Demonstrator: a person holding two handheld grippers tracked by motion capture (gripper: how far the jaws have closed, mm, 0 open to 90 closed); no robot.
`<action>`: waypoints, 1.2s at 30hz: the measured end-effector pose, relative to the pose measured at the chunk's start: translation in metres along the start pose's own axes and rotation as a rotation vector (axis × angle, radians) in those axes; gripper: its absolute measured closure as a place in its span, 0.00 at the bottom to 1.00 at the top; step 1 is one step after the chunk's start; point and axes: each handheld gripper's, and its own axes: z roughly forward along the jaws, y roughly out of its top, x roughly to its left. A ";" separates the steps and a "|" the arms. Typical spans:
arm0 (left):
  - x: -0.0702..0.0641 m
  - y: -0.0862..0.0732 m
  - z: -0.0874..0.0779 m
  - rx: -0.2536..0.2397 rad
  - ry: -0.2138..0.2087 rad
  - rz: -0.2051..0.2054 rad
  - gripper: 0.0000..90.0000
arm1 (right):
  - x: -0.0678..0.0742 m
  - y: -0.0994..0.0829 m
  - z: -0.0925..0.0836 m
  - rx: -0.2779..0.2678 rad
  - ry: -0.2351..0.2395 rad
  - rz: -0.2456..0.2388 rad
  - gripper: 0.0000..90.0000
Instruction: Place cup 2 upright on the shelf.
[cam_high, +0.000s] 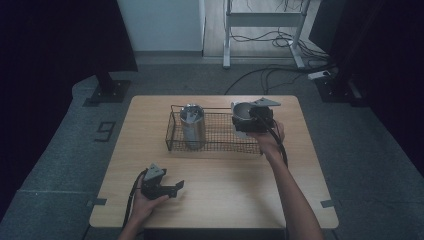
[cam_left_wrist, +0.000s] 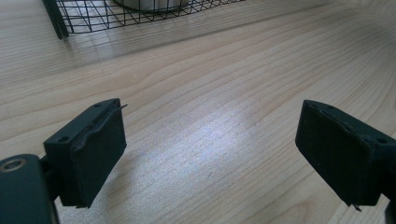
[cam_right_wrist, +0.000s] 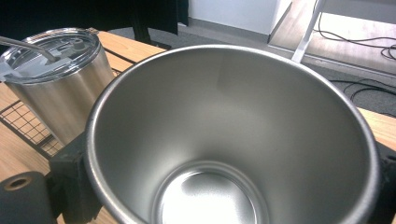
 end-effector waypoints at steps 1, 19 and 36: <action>0.000 0.000 0.000 0.001 0.000 0.000 0.10 | 0.000 0.000 0.001 0.001 -0.001 -0.001 0.08; 0.000 0.000 0.000 0.002 0.000 0.000 0.10 | -0.009 -0.005 0.018 0.016 -0.003 0.000 0.08; 0.000 0.000 0.000 0.011 -0.003 -0.001 0.10 | -0.015 -0.020 0.036 0.040 -0.003 -0.009 0.08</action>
